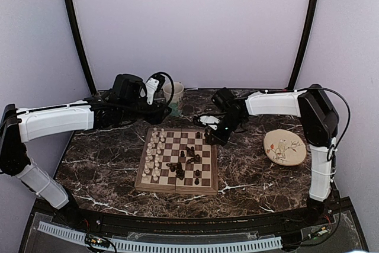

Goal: Set up the chess pieces on the board
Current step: Adjust the knight at b8, then pick up the king from the chessboard.

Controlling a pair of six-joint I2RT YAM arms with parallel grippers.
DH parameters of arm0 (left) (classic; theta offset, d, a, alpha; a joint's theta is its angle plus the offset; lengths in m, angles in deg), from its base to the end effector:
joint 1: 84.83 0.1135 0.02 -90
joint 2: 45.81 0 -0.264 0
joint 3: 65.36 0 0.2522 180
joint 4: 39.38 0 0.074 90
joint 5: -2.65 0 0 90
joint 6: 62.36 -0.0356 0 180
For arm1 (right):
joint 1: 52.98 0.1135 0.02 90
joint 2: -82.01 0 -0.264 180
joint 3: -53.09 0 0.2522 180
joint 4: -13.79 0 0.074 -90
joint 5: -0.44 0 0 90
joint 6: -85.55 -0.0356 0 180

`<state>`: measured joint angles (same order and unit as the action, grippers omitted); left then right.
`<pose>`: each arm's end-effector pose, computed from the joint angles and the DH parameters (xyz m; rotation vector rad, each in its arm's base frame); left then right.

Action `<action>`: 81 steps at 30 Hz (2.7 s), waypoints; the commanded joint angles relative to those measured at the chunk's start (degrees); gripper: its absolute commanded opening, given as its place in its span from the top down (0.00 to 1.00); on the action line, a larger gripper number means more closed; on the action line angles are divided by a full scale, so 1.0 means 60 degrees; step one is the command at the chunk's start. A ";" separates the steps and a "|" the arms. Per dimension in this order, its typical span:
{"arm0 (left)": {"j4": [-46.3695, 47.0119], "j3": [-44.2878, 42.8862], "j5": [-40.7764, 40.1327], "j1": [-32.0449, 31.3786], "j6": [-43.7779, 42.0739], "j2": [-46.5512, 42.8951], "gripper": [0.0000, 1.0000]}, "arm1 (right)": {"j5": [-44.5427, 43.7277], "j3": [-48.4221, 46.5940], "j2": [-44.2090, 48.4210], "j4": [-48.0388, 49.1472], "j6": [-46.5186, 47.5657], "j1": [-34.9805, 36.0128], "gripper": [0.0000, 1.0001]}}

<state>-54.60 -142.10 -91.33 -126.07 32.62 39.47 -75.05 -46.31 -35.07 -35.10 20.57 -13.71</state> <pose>0.2632 -0.2275 0.2950 0.5828 1.9266 -0.4510 0.3223 0.2750 0.1724 -1.5180 2.2798 0.4163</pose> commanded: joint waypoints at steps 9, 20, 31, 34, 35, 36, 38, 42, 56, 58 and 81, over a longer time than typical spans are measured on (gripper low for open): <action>-0.0677 -0.0651 0.0288 0.0043 -0.0259 0.0363 0.45 | 0.0754 0.1616 0.2717 0.0045 0.0181 -0.0603 1.00; -0.3815 -0.1861 0.2333 -0.0290 -0.0073 0.0856 0.58 | 0.2220 0.4550 0.5314 0.2032 0.0096 -0.1664 0.93; -0.6366 -0.3401 0.0719 -0.1709 -0.0598 0.2948 0.58 | 0.1921 0.5051 0.6028 0.2448 0.0290 -0.1938 0.87; -0.6249 -0.3673 0.0476 -0.1837 -0.0764 0.3387 0.58 | 0.1941 0.5057 0.6050 0.2456 0.0302 -0.1930 0.86; -0.6161 -0.3720 0.0423 -0.1868 -0.0813 0.3476 0.58 | 0.1947 0.5074 0.6047 0.2444 0.0310 -0.1930 0.86; -0.6018 -0.3748 0.0426 -0.1872 -0.0852 0.3539 0.58 | 0.1948 0.5075 0.6054 0.2441 0.0318 -0.1930 0.85; -0.5719 -0.3717 0.0340 -0.1873 -0.1016 0.3617 0.58 | 0.1937 0.5090 0.6064 0.2441 0.0341 -0.1931 0.85; -0.5367 -0.3733 0.0025 -0.1814 -0.1322 0.3673 0.58 | 0.2314 0.5054 0.6073 0.2509 0.0131 -0.1937 0.82; -0.3590 -0.0653 -0.0806 0.0091 0.1014 -0.0126 0.38 | 0.0611 0.1997 0.3137 0.1658 -0.1394 0.1086 0.68; -0.3605 -0.0393 -0.0974 0.0149 0.1069 -0.0596 0.37 | 0.0497 0.1569 0.2663 0.1408 -0.1386 0.1373 0.67; -0.3103 0.0447 -0.0709 0.0295 0.1310 -0.1021 0.39 | -0.1853 0.1826 0.1551 0.1245 -0.1108 0.2757 0.64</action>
<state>-74.42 -139.09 -96.80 -124.58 39.92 32.78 -83.43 -36.85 -25.10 -27.85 13.47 2.42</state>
